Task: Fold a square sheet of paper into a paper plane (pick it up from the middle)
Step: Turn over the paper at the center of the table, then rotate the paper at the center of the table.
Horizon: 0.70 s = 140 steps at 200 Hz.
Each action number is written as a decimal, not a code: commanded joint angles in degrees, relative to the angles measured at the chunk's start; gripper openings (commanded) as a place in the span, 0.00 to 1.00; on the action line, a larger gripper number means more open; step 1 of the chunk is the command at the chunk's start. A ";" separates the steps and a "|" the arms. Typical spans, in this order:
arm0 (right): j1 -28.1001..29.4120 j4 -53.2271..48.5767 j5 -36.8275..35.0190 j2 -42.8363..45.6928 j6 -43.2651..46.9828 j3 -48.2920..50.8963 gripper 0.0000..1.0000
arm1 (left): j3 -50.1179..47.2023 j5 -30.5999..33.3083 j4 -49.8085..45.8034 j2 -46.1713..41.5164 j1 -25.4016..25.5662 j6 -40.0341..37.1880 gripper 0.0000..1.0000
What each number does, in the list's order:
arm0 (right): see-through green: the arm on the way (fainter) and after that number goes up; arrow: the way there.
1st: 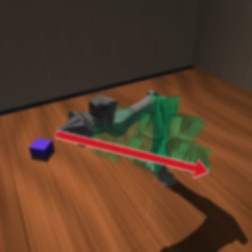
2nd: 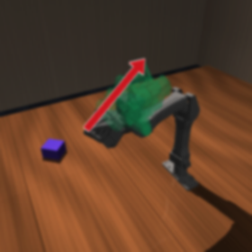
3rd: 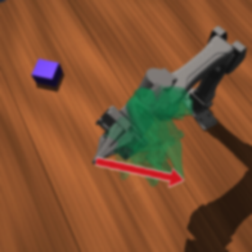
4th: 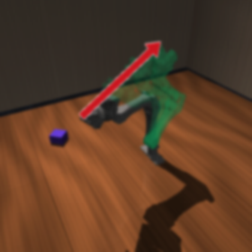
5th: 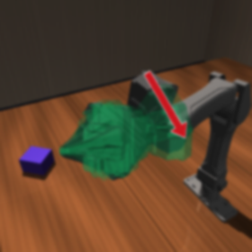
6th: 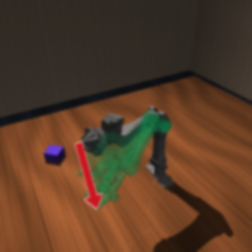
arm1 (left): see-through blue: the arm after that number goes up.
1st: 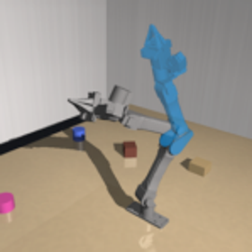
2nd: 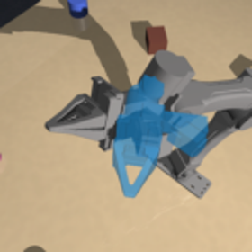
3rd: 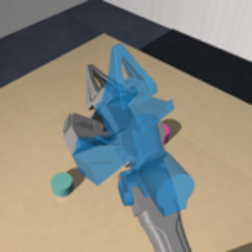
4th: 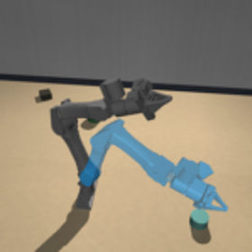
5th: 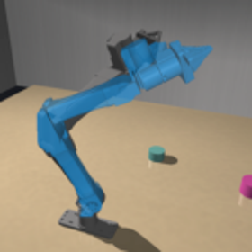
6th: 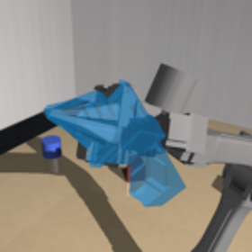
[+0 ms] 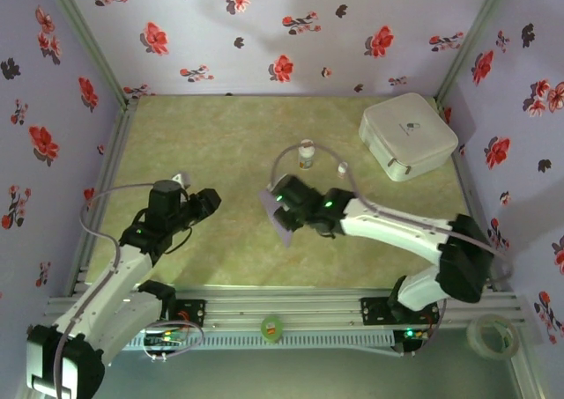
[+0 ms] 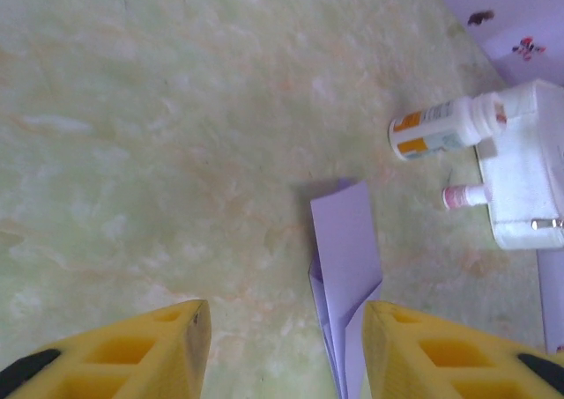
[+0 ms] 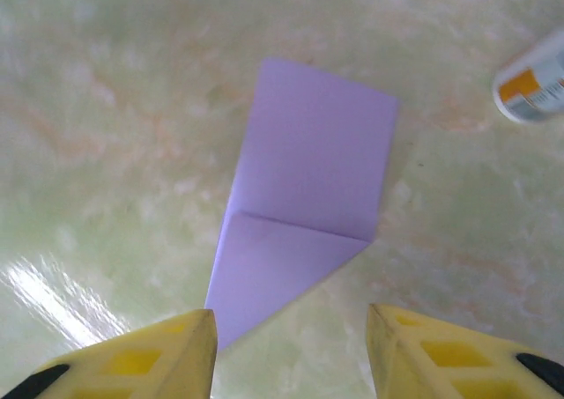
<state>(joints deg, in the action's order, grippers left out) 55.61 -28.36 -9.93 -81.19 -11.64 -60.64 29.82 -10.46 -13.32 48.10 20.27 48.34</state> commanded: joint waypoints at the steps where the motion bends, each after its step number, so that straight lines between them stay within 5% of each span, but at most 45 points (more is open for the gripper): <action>1: -6.51 7.27 16.01 1.95 -11.99 5.32 0.45 | -0.14 -5.20 3.43 2.42 -0.41 0.97 0.48; 33: -15.06 14.86 31.22 -3.54 -22.05 8.60 0.27 | -1.03 -10.93 9.83 7.76 0.18 3.51 0.44; 92: -14.43 18.86 35.24 -14.13 -23.66 7.49 0.15 | -1.92 -12.10 18.14 15.15 4.49 6.50 0.29; 140: -12.53 18.31 31.51 -19.09 -23.69 5.49 0.12 | -0.32 -12.10 20.90 20.04 6.63 7.23 0.24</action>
<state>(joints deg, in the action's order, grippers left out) 42.09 -10.90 22.55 -98.28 -34.54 -53.08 28.64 -21.67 3.95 66.30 26.11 54.61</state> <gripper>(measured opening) 0.128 0.241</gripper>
